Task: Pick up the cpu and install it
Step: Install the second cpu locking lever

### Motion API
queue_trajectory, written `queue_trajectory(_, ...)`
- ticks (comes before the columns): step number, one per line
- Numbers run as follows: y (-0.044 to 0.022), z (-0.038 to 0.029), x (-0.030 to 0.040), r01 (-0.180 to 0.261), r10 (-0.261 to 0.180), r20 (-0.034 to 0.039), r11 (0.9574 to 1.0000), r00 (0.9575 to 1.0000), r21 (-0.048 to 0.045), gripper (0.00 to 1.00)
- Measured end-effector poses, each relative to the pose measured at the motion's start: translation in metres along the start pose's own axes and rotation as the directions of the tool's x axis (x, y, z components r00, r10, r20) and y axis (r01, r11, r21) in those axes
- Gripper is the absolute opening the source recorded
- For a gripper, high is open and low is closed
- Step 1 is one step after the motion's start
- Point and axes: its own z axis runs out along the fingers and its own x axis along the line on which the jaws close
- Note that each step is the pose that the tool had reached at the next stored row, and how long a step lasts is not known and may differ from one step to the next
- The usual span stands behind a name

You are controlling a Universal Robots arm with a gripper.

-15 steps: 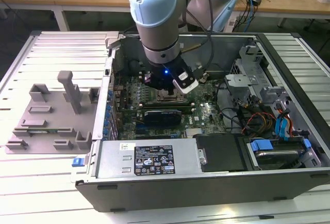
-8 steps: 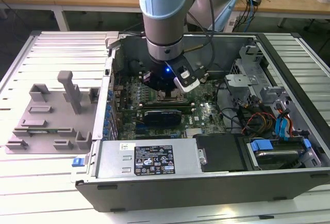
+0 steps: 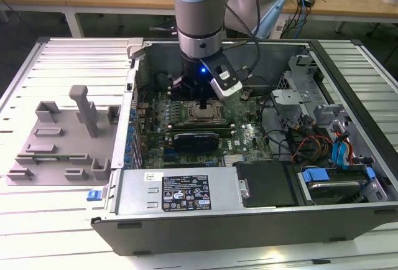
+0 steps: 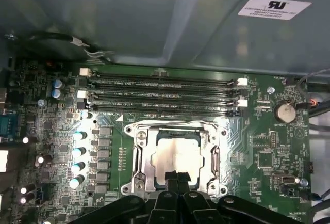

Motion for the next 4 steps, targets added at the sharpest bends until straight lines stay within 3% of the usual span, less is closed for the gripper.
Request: queue_trajectory(4, 0.0, -0.0004, 0.0, 0.0, 0.0, 0.0, 1.0, 1.0, 0.0, 0.11)
